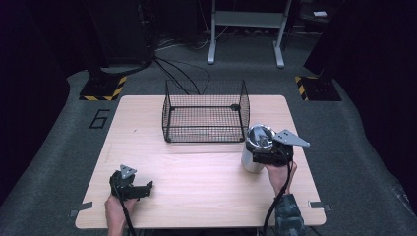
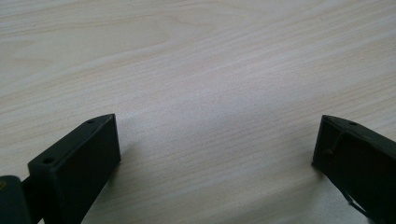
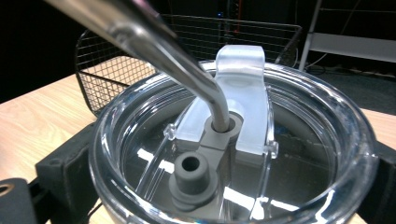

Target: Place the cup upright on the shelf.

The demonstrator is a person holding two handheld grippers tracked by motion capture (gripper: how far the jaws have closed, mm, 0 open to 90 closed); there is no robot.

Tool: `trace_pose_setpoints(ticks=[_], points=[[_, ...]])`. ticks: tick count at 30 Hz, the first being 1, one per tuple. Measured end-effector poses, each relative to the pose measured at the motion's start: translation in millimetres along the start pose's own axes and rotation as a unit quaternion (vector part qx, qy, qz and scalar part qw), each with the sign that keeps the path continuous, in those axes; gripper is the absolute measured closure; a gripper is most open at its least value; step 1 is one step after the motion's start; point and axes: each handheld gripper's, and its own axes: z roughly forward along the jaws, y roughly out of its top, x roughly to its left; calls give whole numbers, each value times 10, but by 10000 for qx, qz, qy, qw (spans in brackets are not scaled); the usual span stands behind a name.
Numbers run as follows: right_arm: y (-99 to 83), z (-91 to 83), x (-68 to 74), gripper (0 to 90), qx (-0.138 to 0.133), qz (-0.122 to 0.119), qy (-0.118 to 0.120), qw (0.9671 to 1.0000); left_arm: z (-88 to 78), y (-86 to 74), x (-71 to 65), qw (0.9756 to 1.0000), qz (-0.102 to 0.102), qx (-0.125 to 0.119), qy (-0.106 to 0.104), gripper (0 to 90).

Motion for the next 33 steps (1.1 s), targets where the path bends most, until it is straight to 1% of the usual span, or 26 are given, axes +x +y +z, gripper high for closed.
trace_pose_setpoints(ticks=[1,3,6,7,8,9,10,18,22,25,26,30,31,33], points=[[0,0,0,27,0,0,0,10000,1,0,-1,10000,-6,-4,1,4],[30,37,33,27,-9,3,85,10000,1,0,-1,10000,-10,-5,0,4],[49,54,50,27,-2,-26,114,9999,1,0,-1,10000,-9,-7,1,4],[75,73,68,27,-4,-41,170,9998,1,0,-1,10000,-7,-5,0,4],[75,73,68,27,-4,-41,170,9998,-6,2,8,10000,56,46,-7,4],[82,74,82,27,14,16,183,9998,-5,1,7,10000,50,40,-7,4],[110,94,90,26,-28,-32,229,9997,-5,2,7,10000,52,41,-7,4],[191,118,141,27,3,14,342,9994,-3,0,5,10000,46,23,8,4],[235,145,164,27,-30,-15,397,9992,-2,0,5,10000,46,22,10,4],[266,166,181,27,-1,-34,438,9990,-7,2,8,10000,51,51,-13,4],[276,173,192,27,16,6,450,9990,-2,0,5,10000,43,18,10,4],[318,197,201,27,12,-38,495,9988,-2,0,5,10000,44,17,11,4],[330,197,209,27,25,-2,505,9987,-6,2,8,10000,49,45,-10,4],[358,205,212,27,17,-38,535,9986,-2,0,5,10000,42,17,10,4]])
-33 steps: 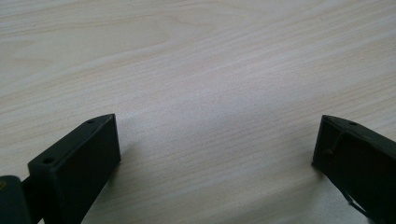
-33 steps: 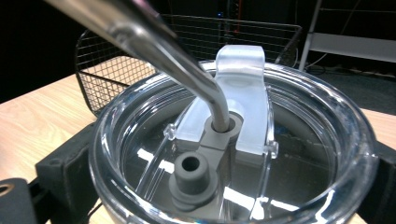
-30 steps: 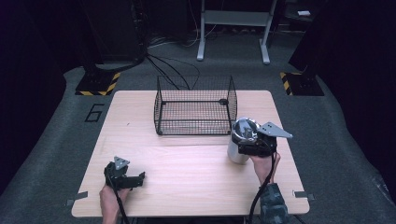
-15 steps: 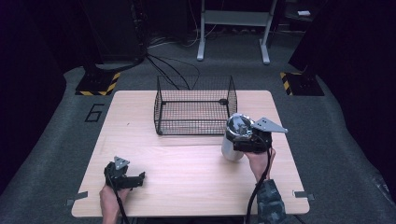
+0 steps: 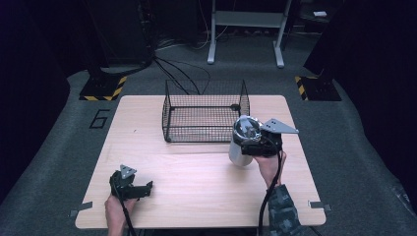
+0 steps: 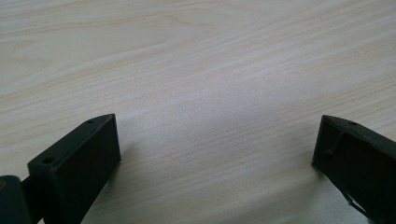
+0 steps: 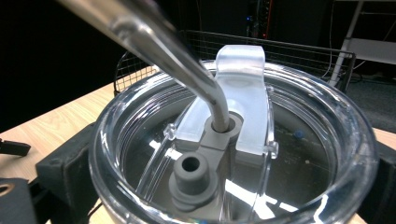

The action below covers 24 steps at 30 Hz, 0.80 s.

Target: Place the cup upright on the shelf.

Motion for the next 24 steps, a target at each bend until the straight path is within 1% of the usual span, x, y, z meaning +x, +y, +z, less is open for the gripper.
trace_pose_setpoints(ticks=[2,4,6,10,12,14,15,24], points=[[24,4,10,27,-15,22,10,10000,0,0,0,10000,1,0,0,4],[52,15,12,27,-37,-23,37,10000,-2,1,2,10000,4,13,-12,4],[79,17,22,27,6,2,48,10000,0,0,0,10000,1,1,0,4],[138,37,25,27,-13,-49,68,10000,-1,0,0,10000,3,4,-1,4],[173,44,29,27,-14,3,99,10000,-4,2,3,10000,9,29,-20,4],[209,47,28,27,-24,-15,122,9999,-4,2,2,10000,10,26,-16,4],[247,51,34,27,-39,-27,125,9999,-4,2,2,10000,7,25,-16,4],[374,90,40,27,-21,-35,144,9999,-4,2,2,10000,8,25,-16,4]])
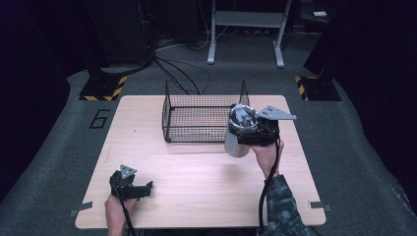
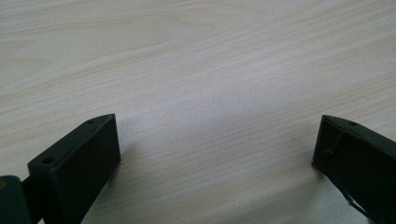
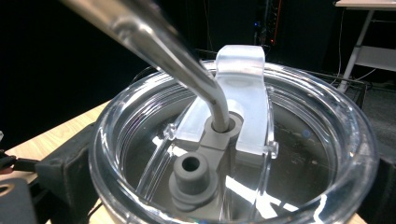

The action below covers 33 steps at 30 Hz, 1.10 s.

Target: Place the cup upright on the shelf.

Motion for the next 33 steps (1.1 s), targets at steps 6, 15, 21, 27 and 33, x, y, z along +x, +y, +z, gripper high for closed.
trace_pose_setpoints(ticks=[6,15,21,27,33], points=[[103,80,-6,27,1,-33,28,10000,-6,3,3,10000,10,45,-19,4],[226,165,-36,27,-30,-51,62,10000,-7,3,1,10000,3,50,-19,4],[302,218,-64,27,-59,-8,74,10000,0,0,-1,10000,-1,-1,4,4],[377,270,-89,27,-61,-12,45,10000,0,0,-1,10000,-1,0,4,4],[470,328,-90,28,-79,-12,45,10000,-6,3,2,10000,7,39,-14,4]])
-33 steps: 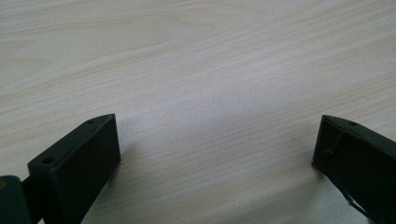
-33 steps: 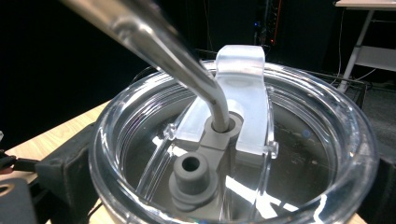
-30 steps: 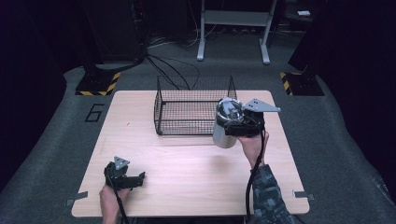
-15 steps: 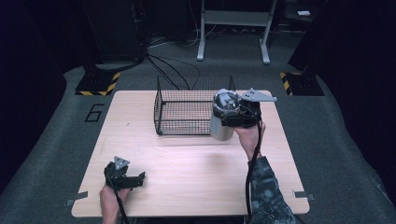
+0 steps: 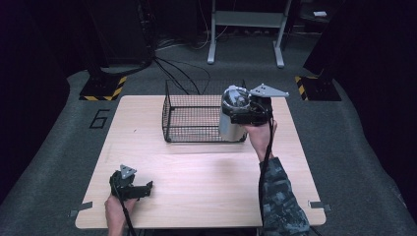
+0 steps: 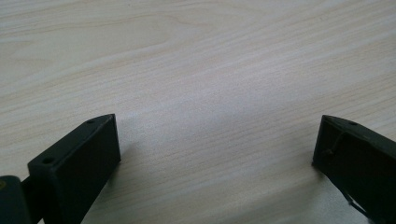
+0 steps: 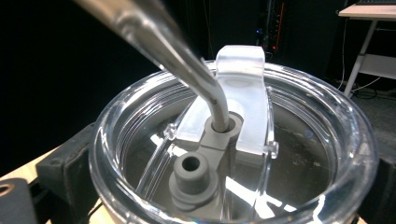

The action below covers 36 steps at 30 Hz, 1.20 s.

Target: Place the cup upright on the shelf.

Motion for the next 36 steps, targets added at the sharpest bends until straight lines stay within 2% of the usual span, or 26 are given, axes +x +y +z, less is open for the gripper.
trace_pose_setpoints(ticks=[17,20,26,36], points=[[248,239,-16,28,-13,-33,-30,10000,9,-4,-3,10000,-9,-59,32,3],[269,283,-34,28,12,19,-51,10000,15,-6,-11,9999,-67,-104,37,4],[304,375,-79,28,16,2,-84,10000,3,-4,4,10000,50,-19,26,4],[352,509,-148,28,84,53,-217,9997,3,-4,4,10000,51,-19,27,4]])
